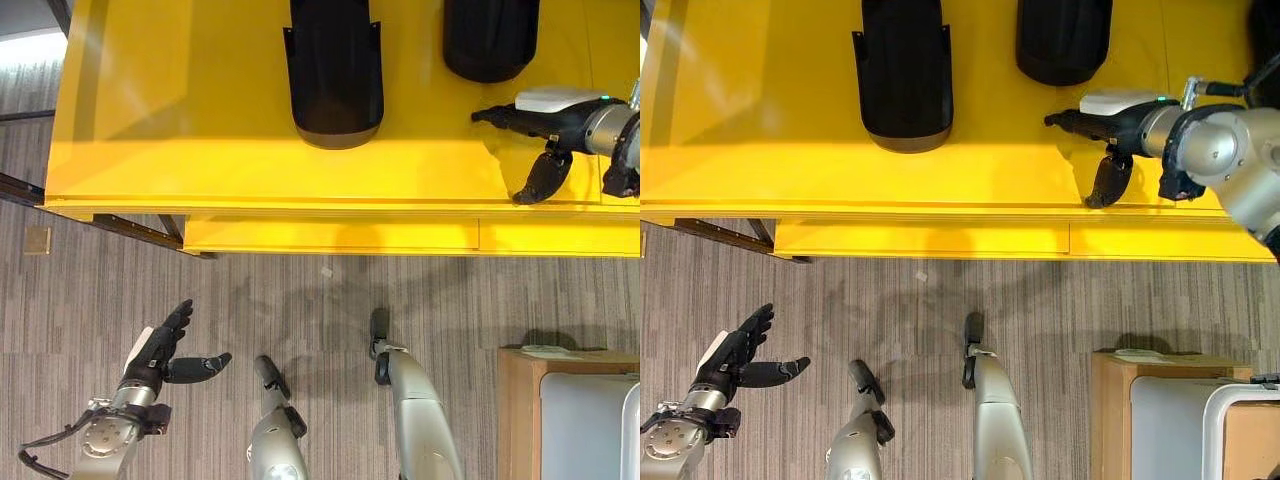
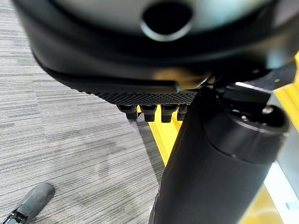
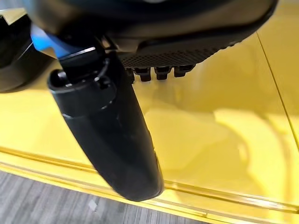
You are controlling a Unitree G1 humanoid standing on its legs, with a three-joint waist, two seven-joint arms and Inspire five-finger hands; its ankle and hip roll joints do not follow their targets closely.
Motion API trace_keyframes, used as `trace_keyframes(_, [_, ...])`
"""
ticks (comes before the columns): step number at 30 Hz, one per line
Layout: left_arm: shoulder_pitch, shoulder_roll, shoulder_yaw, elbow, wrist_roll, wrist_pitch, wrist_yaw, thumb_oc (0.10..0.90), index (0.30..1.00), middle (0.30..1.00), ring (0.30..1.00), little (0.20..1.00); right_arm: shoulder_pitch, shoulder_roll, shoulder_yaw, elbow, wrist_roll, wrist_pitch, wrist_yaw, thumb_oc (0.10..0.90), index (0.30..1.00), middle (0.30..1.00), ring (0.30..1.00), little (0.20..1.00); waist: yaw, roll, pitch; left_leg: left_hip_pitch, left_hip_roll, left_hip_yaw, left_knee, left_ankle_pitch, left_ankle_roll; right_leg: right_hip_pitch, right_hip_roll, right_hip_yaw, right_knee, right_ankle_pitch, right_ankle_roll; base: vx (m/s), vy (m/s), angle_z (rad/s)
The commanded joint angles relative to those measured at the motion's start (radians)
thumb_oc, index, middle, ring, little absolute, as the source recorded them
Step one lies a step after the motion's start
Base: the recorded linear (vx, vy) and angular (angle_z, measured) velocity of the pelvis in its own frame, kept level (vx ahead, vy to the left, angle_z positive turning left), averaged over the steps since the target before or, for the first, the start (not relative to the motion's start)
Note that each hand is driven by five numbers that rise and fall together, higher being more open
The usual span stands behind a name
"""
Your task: Move parts from the plastic box to the shelf.
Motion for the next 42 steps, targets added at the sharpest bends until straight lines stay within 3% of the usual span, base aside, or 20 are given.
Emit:
trace_keyframes(1, [0.030, 0.053, 0.064, -0.075, 0.018, -0.055, 0.033, 0.900, 1.000, 1.000, 1.000, 1.000, -0.077, -0.014, -0.085, -0.017, 0.036, -0.001, -0.026, 0.900, 1.000, 1.000, 1.000, 1.000, 0.003, -0.028, 0.040, -0.014, 0.080, -0.043, -0.021, 0.061, -0.003, -0.061, 0.019, 0.094, 0.074, 0.030, 0.088, -0.07, -0.015, 0.00])
trace_keyframes(10, [0.014, 0.051, 0.047, -0.052, 0.032, -0.053, 0.039, 0.900, 1.000, 1.000, 1.000, 1.000, -0.033, -0.007, -0.116, -0.023, 0.034, -0.003, -0.026, 0.900, 1.000, 1.000, 1.000, 1.000, 0.001, -0.038, 0.030, 0.010, 0.084, -0.053, -0.022, 0.043, -0.016, -0.037, 0.024, 0.099, 0.064, 0.014, 0.101, 0.02, 0.015, 0.00])
trace_keyframes(13, [0.010, 0.054, 0.042, -0.049, 0.037, -0.053, 0.039, 0.900, 1.000, 1.000, 1.000, 1.000, -0.020, -0.007, -0.125, -0.028, 0.047, -0.002, -0.023, 0.900, 1.000, 1.000, 1.000, 1.000, 0.002, -0.052, 0.024, 0.015, 0.090, -0.039, -0.020, 0.058, -0.006, -0.023, 0.031, 0.091, 0.049, 0.035, 0.090, -0.02, -0.009, 0.00])
trace_keyframes(19, [-0.021, 0.074, 0.014, -0.021, 0.063, -0.056, 0.046, 0.900, 1.000, 1.000, 1.000, 1.000, 0.017, -0.016, -0.133, -0.044, 0.067, -0.004, -0.015, 0.900, 1.000, 1.000, 1.000, 1.000, -0.003, -0.094, -0.004, 0.066, 0.097, -0.040, -0.006, 0.035, 0.002, 0.025, 0.042, 0.101, 0.055, 0.027, 0.094, 0.04, 0.001, -0.02])
trace_keyframes(21, [-0.021, 0.076, 0.009, -0.019, 0.063, -0.055, 0.045, 0.900, 1.000, 1.000, 1.000, 1.000, 0.019, -0.015, -0.130, -0.042, 0.063, -0.005, -0.012, 0.900, 1.000, 1.000, 1.000, 1.000, -0.002, -0.097, -0.006, 0.070, 0.098, -0.044, 0.002, 0.030, 0.004, 0.025, 0.042, 0.102, 0.066, 0.026, 0.095, 0.02, -0.010, -0.04])
trace_keyframes(23, [-0.033, 0.082, -0.002, -0.008, 0.058, -0.056, 0.045, 0.900, 1.000, 1.000, 1.000, 1.000, 0.021, -0.028, -0.120, -0.035, 0.053, -0.002, -0.004, 0.900, 1.000, 1.000, 1.000, 1.000, -0.001, -0.108, -0.017, 0.082, 0.105, -0.078, 0.051, -0.008, 0.003, 0.042, 0.043, 0.117, 0.125, -0.026, 0.095, 0.05, -0.031, 0.01])
trace_keyframes(24, [-0.034, 0.080, -0.001, -0.008, 0.058, -0.056, 0.045, 0.900, 1.000, 1.000, 1.000, 1.000, 0.016, -0.028, -0.116, -0.035, 0.054, -0.002, -0.004, 0.900, 1.000, 1.000, 1.000, 1.000, 0.000, -0.108, -0.012, 0.069, 0.110, -0.067, 0.060, 0.006, 0.013, 0.035, 0.044, 0.108, 0.120, -0.006, 0.083, 0.02, -0.069, 0.06])
trace_keyframes(27, [-0.030, 0.078, -0.006, 0.005, 0.051, -0.056, 0.045, 0.900, 1.000, 1.000, 1.000, 1.000, -0.009, -0.025, -0.091, -0.032, 0.044, -0.003, 0.000, 0.900, 1.000, 1.000, 1.000, 1.000, 0.014, -0.140, -0.008, 0.055, 0.143, -0.149, 0.208, -0.057, 0.024, 0.097, 0.067, 0.115, 0.198, -0.099, 0.046, 0.06, -0.188, 0.21])
trace_keyframes(29, [-0.030, 0.076, -0.012, 0.009, 0.047, -0.055, 0.045, 0.900, 1.000, 1.000, 1.000, 1.000, -0.020, -0.011, -0.079, -0.028, 0.049, 0.000, 0.002, 0.900, 1.000, 1.000, 1.000, 1.000, 0.041, -0.168, 0.011, -0.020, 0.176, -0.215, 0.351, -0.031, 0.036, 0.153, 0.109, 0.111, 0.182, -0.129, 0.003, -0.02, -0.250, 0.09])
trace_keyframes(30, [-0.031, 0.077, -0.012, 0.009, 0.046, -0.054, 0.045, 0.900, 1.000, 1.000, 1.000, 1.000, -0.020, -0.010, -0.079, -0.027, 0.050, 0.000, 0.001, 0.900, 1.000, 1.000, 1.000, 1.000, 0.039, -0.164, 0.013, -0.029, 0.182, -0.226, 0.363, -0.034, 0.033, 0.155, 0.112, 0.105, 0.182, -0.130, 0.000, -0.04, -0.326, -0.10])
trace_keyframes(31, [-0.041, 0.088, -0.017, -0.002, 0.037, -0.052, 0.040, 0.900, 1.000, 1.000, 1.000, 1.000, -0.021, 0.004, -0.091, -0.015, 0.052, 0.003, -0.006, 0.900, 1.000, 1.000, 1.000, 1.000, 0.076, -0.170, 0.033, -0.159, 0.162, -0.341, 0.517, 0.046, 0.044, 0.187, 0.136, 0.066, 0.186, -0.144, -0.036, -0.03, -0.208, -0.09])
trace_keyframes(33, [-0.041, 0.089, -0.017, -0.002, 0.037, -0.052, 0.040, 0.900, 1.000, 1.000, 1.000, 1.000, -0.019, 0.004, -0.093, -0.015, 0.051, 0.003, -0.006, 0.900, 1.000, 1.000, 1.000, 1.000, 0.072, -0.167, 0.031, -0.167, 0.162, -0.348, 0.522, 0.045, 0.043, 0.186, 0.137, 0.061, 0.186, -0.145, -0.037, -0.04, -0.073, 0.26])
trace_keyframes(34, [-0.032, 0.093, -0.021, -0.008, 0.045, -0.043, 0.030, 0.900, 1.000, 1.000, 1.000, 1.000, 0.004, -0.003, -0.111, -0.042, 0.041, 0.005, -0.001, 0.900, 1.000, 1.000, 1.000, 1.000, 0.068, -0.165, 0.028, -0.196, 0.075, -0.332, 0.410, -0.027, 0.090, 0.182, 0.122, 0.045, 0.172, -0.121, -0.019, -0.04, 0.061, 0.39])
trace_keyframes(35, [-0.032, 0.094, -0.021, -0.009, 0.045, -0.043, 0.029, 0.900, 1.000, 1.000, 1.000, 1.000, 0.007, -0.004, -0.113, -0.044, 0.041, 0.006, -0.001, 0.900, 1.000, 1.000, 1.000, 1.000, 0.069, -0.168, 0.027, -0.191, 0.071, -0.327, 0.403, -0.024, 0.092, 0.182, 0.119, 0.048, 0.171, -0.119, -0.018, 0.04, 0.277, 0.48])
trace_keyframes(36, [-0.031, 0.118, -0.013, -0.032, 0.057, -0.043, 0.027, 0.900, 1.000, 1.000, 1.000, 1.000, -0.007, -0.007, -0.112, -0.087, 0.034, 0.004, 0.001, 0.900, 1.000, 1.000, 1.000, 1.000, 0.096, -0.130, 0.045, -0.244, -0.028, -0.339, 0.269, 0.044, 0.062, 0.204, 0.119, 0.062, 0.152, -0.114, -0.003, 0.15, 0.294, 0.46])
trace_keyframes(37, [-0.042, 0.125, -0.017, -0.040, 0.055, -0.046, 0.025, 0.900, 1.000, 1.000, 1.000, 1.000, -0.006, -0.001, -0.119, -0.094, 0.032, -0.006, -0.005, 0.900, 1.000, 1.000, 1.000, 1.000, 0.120, -0.118, 0.059, -0.277, -0.066, -0.370, 0.223, 0.072, 0.043, 0.209, 0.116, 0.069, 0.176, -0.125, 0.004, 0.21, 0.371, 0.41])
trace_keyframes(38, [-0.057, 0.123, -0.034, -0.035, 0.051, -0.047, 0.025, 0.900, 1.000, 1.000, 1.000, 1.000, -0.016, 0.002, -0.118, -0.095, 0.019, -0.014, -0.017, 0.900, 1.000, 1.000, 1.000, 1.000, 0.125, -0.110, 0.060, -0.281, -0.077, -0.402, 0.215, 0.069, 0.045, 0.212, 0.118, 0.096, 0.199, -0.146, 0.011, 0.31, 0.328, 0.18])
trace_keyframes(39, [-0.082, 0.101, -0.067, -0.019, 0.041, -0.059, 0.029, 0.900, 1.000, 1.000, 1.000, 1.000, 0.022, -0.002, -0.173, -0.114, 0.054, -0.028, -0.018, 0.900, 1.000, 1.000, 1.000, 1.000, 0.105, -0.094, 0.039, -0.236, -0.045, -0.389, 0.199, 0.050, 0.056, 0.204, 0.124, 0.132, 0.251, -0.180, 0.024, 0.24, 0.255, -0.20])
trace_keyframes(40, [-0.082, 0.102, -0.068, -0.019, 0.040, -0.059, 0.029, 0.900, 1.000, 1.000, 1.000, 1.000, 0.026, -0.003, -0.177, -0.115, 0.054, -0.028, -0.018, 0.900, 1.000, 1.000, 1.000, 1.000, 0.107, -0.095, 0.038, -0.237, -0.044, -0.389, 0.199, 0.050, 0.056, 0.204, 0.125, 0.133, 0.250, -0.178, 0.024, 0.25, 0.221, -0.48])
trace_keyframes(42, [-0.087, 0.098, -0.095, -0.038, 0.038, -0.060, 0.030, 0.900, 1.000, 1.000, 1.000, 1.000, 0.055, -0.053, -0.210, -0.105, 0.047, -0.024, -0.033, 0.900, 1.000, 1.000, 1.000, 1.000, 0.086, -0.106, 0.028, -0.289, -0.063, -0.329, 0.327, -0.023, 0.084, 0.208, 0.067, 0.143, 0.282, -0.215, 0.018, 0.18, 0.144, -0.68])
